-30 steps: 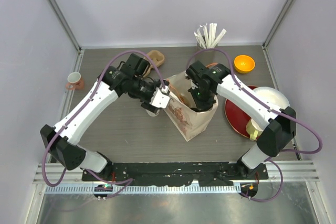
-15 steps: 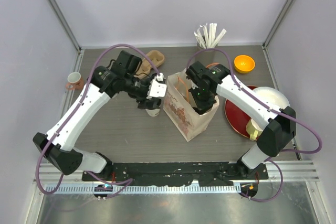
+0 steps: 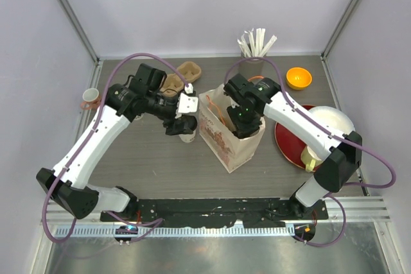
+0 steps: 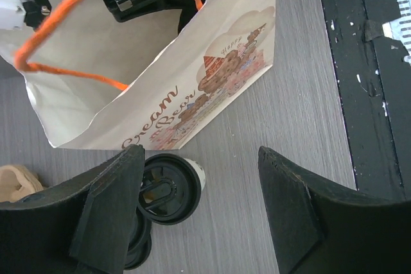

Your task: Pack the takeout coffee

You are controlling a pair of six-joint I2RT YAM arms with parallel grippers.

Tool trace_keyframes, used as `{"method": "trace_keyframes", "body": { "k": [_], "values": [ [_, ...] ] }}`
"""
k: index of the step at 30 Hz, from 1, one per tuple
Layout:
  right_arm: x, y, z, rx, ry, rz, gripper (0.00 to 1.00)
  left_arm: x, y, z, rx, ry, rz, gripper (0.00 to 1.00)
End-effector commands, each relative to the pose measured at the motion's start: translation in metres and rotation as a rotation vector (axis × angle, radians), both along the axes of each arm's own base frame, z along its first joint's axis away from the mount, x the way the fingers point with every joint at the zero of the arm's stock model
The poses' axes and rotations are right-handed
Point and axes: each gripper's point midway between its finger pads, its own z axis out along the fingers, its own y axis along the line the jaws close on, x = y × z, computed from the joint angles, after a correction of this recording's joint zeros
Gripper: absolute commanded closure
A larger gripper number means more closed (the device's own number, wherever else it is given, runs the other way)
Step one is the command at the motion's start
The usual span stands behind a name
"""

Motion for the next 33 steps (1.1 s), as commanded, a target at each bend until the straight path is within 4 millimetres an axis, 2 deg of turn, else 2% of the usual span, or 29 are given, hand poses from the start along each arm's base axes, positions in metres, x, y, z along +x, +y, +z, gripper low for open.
{"method": "trace_keyframes", "body": {
  "k": [1, 11, 16, 21, 28, 33],
  "values": [
    [0.001, 0.006, 0.027, 0.049, -0.058, 0.005, 0.61, -0.001, -0.005, 0.015, -0.051, -0.025, -0.01, 0.25],
    [0.002, 0.012, 0.058, 0.114, -0.1, 0.009, 0.47, -0.001, -0.004, 0.012, -0.042, -0.02, -0.007, 0.24],
    [0.004, 0.015, 0.063, 0.129, -0.116, 0.009, 0.34, -0.003, -0.003, 0.009, -0.038, 0.002, 0.005, 0.24],
    [0.012, 0.017, 0.063, 0.135, -0.155, 0.011, 0.32, 0.0, -0.004, 0.008, -0.043, 0.012, 0.03, 0.24],
    [0.034, 0.024, 0.097, 0.223, -0.315, -0.019, 0.28, -0.001, -0.006, 0.017, -0.067, 0.028, 0.037, 0.23],
    [0.036, 0.023, 0.113, 0.26, -0.38, -0.018, 0.27, -0.002, -0.006, 0.016, -0.067, 0.037, 0.041, 0.23]
  ]
}}
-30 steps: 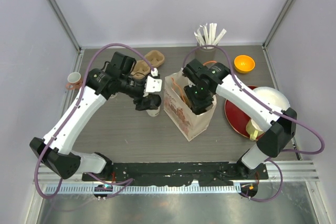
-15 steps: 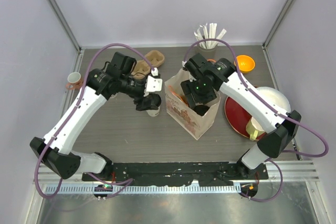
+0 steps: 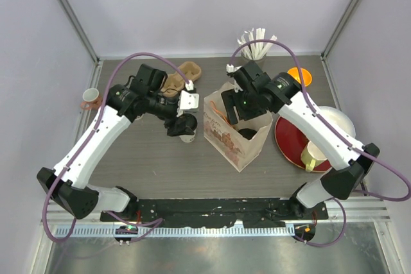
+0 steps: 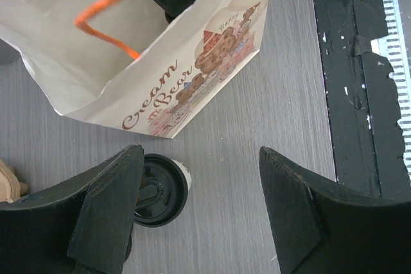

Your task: Pack the takeout coffee

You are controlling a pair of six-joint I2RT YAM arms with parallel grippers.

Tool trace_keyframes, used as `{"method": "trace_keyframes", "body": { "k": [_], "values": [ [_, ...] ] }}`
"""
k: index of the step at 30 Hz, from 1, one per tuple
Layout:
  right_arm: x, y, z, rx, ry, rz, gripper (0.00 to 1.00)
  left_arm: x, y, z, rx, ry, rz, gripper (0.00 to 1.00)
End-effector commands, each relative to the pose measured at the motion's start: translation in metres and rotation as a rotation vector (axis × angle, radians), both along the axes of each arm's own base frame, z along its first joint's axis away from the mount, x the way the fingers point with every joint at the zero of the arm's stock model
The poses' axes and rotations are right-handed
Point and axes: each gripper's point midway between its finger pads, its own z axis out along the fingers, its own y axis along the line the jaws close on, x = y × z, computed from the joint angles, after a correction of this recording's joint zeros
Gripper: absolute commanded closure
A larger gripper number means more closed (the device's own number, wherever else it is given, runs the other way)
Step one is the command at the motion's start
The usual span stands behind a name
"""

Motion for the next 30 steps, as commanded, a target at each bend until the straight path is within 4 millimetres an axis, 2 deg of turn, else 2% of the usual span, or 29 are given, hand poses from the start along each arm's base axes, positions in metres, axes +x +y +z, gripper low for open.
{"method": "trace_keyframes", "body": {
  "k": [1, 4, 8, 12, 15, 16, 18, 20, 21, 23, 25, 27, 30],
  "values": [
    [0.011, 0.003, 0.047, 0.106, -0.169, -0.013, 0.24, -0.002, -0.005, 0.019, -0.057, -0.025, -0.005, 0.23],
    [0.014, 0.004, 0.056, 0.135, -0.212, -0.015, 0.22, 0.0, -0.003, 0.018, -0.06, 0.013, 0.038, 0.23],
    [0.019, 0.008, 0.078, 0.207, -0.292, -0.015, 0.21, 0.005, 0.001, 0.012, -0.071, 0.102, 0.123, 0.25],
    [0.027, 0.008, 0.103, 0.265, -0.392, -0.034, 0.21, 0.024, 0.011, 0.008, -0.103, 0.221, 0.277, 0.33],
    [0.029, 0.004, 0.126, 0.308, -0.477, -0.045, 0.21, 0.04, 0.026, -0.004, -0.092, 0.277, 0.414, 0.42],
    [0.029, 0.002, 0.131, 0.318, -0.496, -0.047, 0.21, 0.05, 0.031, -0.01, -0.088, 0.263, 0.47, 0.44],
    [0.029, -0.002, 0.153, 0.363, -0.572, -0.062, 0.21, 0.072, 0.048, -0.022, -0.051, 0.28, 0.684, 0.47],
    [0.029, -0.005, 0.165, 0.385, -0.615, -0.066, 0.21, 0.087, 0.067, -0.034, -0.005, 0.282, 0.858, 0.46],
    [0.027, -0.007, 0.178, 0.415, -0.655, -0.066, 0.21, 0.087, 0.07, -0.037, -0.005, 0.32, 0.92, 0.43],
    [0.028, -0.005, 0.189, 0.44, -0.689, -0.054, 0.21, 0.094, 0.08, -0.045, -0.002, 0.311, 1.007, 0.41],
    [0.026, 0.0, 0.195, 0.466, -0.69, -0.031, 0.22, 0.095, 0.083, -0.056, -0.008, 0.349, 1.072, 0.36],
    [0.03, 0.01, 0.193, 0.474, -0.671, -0.015, 0.24, 0.099, 0.087, -0.066, -0.014, 0.377, 1.153, 0.31],
    [0.031, 0.023, 0.208, 0.524, -0.673, 0.025, 0.28, 0.102, 0.09, -0.078, -0.019, 0.427, 1.225, 0.29]
  ]
}}
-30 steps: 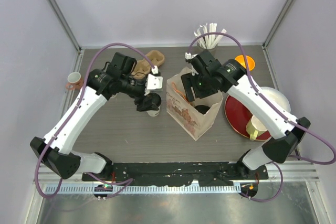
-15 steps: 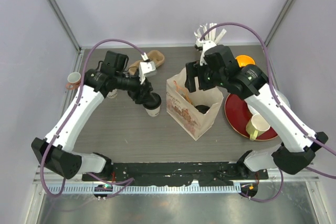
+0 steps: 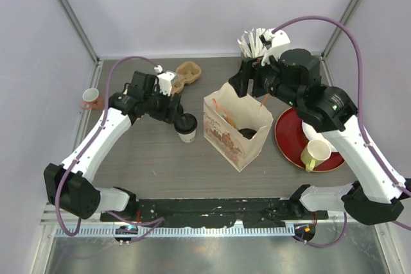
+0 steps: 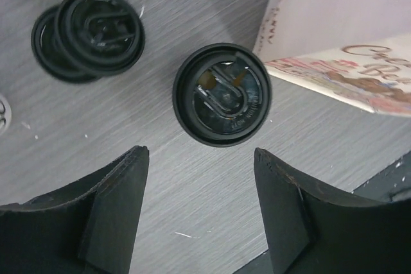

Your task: Pack the takeout coffee

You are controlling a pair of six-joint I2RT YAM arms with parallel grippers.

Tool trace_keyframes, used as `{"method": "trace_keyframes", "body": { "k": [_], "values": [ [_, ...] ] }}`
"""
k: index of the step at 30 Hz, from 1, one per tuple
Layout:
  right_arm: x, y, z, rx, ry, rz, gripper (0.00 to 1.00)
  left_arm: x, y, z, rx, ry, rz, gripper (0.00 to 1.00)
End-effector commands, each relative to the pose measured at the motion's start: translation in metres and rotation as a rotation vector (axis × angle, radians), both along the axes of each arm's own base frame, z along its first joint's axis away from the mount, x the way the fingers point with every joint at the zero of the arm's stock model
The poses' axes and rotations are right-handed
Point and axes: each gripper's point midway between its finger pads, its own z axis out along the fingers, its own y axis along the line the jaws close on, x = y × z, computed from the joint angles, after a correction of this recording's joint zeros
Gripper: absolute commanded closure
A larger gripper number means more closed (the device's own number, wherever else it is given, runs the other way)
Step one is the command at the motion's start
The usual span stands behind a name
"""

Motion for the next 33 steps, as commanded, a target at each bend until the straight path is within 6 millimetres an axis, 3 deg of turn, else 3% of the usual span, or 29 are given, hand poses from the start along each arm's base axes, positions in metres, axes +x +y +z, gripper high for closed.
{"method": "trace_keyframes", "body": {
  "k": [1, 4, 5, 6, 7, 8, 9, 10, 11, 12, 14, 18, 20, 22, 26, 28, 33],
  "values": [
    [0.011, 0.029, 0.039, 0.082, -0.078, 0.08, 0.29, 0.018, 0.01, 0.002, -0.068, 0.01, 0.244, 0.29],
    [0.018, 0.058, 0.059, 0.092, -0.119, 0.186, 0.31, 0.014, 0.011, 0.002, -0.132, 0.05, 0.294, 0.29],
    [0.017, 0.072, 0.055, 0.071, -0.104, 0.244, 0.32, 0.013, 0.014, 0.004, -0.142, 0.051, 0.304, 0.29],
    [0.015, 0.077, 0.073, 0.079, -0.137, 0.269, 0.33, 0.01, 0.021, 0.006, -0.147, 0.056, 0.326, 0.29],
    [0.018, 0.085, 0.07, 0.044, -0.139, 0.298, 0.33, 0.007, 0.024, 0.008, -0.153, 0.061, 0.331, 0.29],
    [0.031, 0.108, 0.028, -0.039, -0.029, 0.347, 0.33, 0.006, 0.029, 0.011, -0.154, 0.056, 0.342, 0.28],
    [0.032, 0.111, 0.042, -0.031, -0.05, 0.366, 0.33, 0.0, 0.038, 0.015, -0.16, 0.054, 0.362, 0.28],
    [0.039, 0.12, 0.028, -0.062, -0.015, 0.381, 0.35, -0.002, 0.041, 0.016, -0.164, 0.052, 0.367, 0.28],
    [0.048, 0.134, -0.011, -0.123, 0.086, 0.4, 0.36, -0.005, 0.045, 0.017, -0.167, 0.048, 0.376, 0.27],
    [0.048, 0.141, -0.009, -0.115, 0.089, 0.425, 0.39, -0.009, 0.053, 0.019, -0.173, 0.032, 0.398, 0.27],
    [0.057, 0.153, -0.043, -0.184, 0.145, 0.441, 0.44, -0.012, 0.061, 0.02, -0.179, 0.019, 0.42, 0.27],
    [0.057, 0.174, -0.096, -0.318, 0.182, 0.513, 0.47, -0.017, 0.081, 0.012, -0.179, 0.004, 0.488, 0.27],
    [0.056, 0.178, -0.113, -0.395, 0.174, 0.552, 0.49, -0.017, 0.086, 0.014, -0.185, -0.015, 0.504, 0.27],
    [0.057, 0.187, -0.126, -0.405, 0.181, 0.575, 0.57, -0.016, 0.091, 0.016, -0.184, -0.034, 0.514, 0.27],
    [0.061, 0.199, -0.152, -0.476, 0.168, 0.612, 0.55, -0.014, 0.094, 0.016, -0.178, -0.045, 0.515, 0.28],
    [0.062, 0.203, -0.175, -0.53, 0.182, 0.637, 0.53, -0.015, 0.093, 0.015, -0.179, -0.043, 0.508, 0.28],
    [0.06, 0.201, -0.211, -0.606, 0.229, 0.683, 0.53, -0.018, 0.092, 0.012, -0.183, -0.04, 0.501, 0.29]
  ]
}}
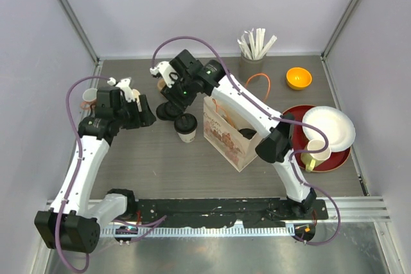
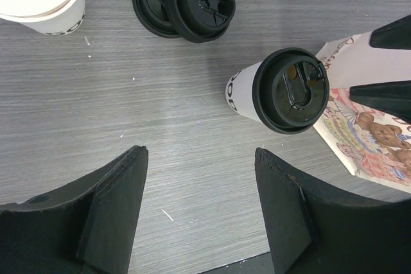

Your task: Pack the takeout coffee

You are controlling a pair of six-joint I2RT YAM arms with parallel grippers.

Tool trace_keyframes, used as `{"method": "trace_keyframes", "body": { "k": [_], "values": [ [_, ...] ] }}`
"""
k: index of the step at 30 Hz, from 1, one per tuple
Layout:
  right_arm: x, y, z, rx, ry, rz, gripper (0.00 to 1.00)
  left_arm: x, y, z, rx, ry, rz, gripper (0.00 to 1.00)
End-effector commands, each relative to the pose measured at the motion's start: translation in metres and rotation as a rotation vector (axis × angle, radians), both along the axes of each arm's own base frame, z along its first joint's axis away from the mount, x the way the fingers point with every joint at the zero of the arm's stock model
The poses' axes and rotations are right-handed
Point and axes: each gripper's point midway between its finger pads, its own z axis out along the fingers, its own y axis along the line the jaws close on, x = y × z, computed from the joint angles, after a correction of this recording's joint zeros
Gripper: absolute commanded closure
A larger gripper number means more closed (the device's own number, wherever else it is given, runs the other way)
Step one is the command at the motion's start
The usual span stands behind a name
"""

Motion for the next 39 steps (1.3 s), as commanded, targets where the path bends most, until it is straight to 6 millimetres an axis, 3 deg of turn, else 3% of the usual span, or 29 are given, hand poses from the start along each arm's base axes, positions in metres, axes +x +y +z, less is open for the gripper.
{"method": "trace_keyframes", "body": {
  "k": [1, 12, 23, 29, 39],
  "values": [
    [0.004, 0.001, -0.026, -0.064, -0.018, 0.072, 0.53, 0.001, -0.001, 0.006, -0.007, -0.05, -0.019, 0.29],
    [0.014, 0.007, -0.062, -0.119, -0.018, 0.112, 0.5, -0.004, -0.004, 0.0, -0.017, -0.047, -0.04, 0.3],
    [0.009, -0.004, -0.075, -0.143, 0.018, 0.18, 0.52, -0.006, -0.007, -0.004, -0.028, -0.046, -0.05, 0.3],
    [0.01, 0.0, -0.084, -0.145, 0.036, 0.168, 0.69, -0.007, -0.009, -0.004, -0.035, -0.044, -0.059, 0.31],
    [-0.001, -0.007, -0.087, -0.184, 0.027, 0.17, 0.8, -0.007, -0.008, -0.003, -0.031, -0.054, -0.062, 0.31]
  ]
}}
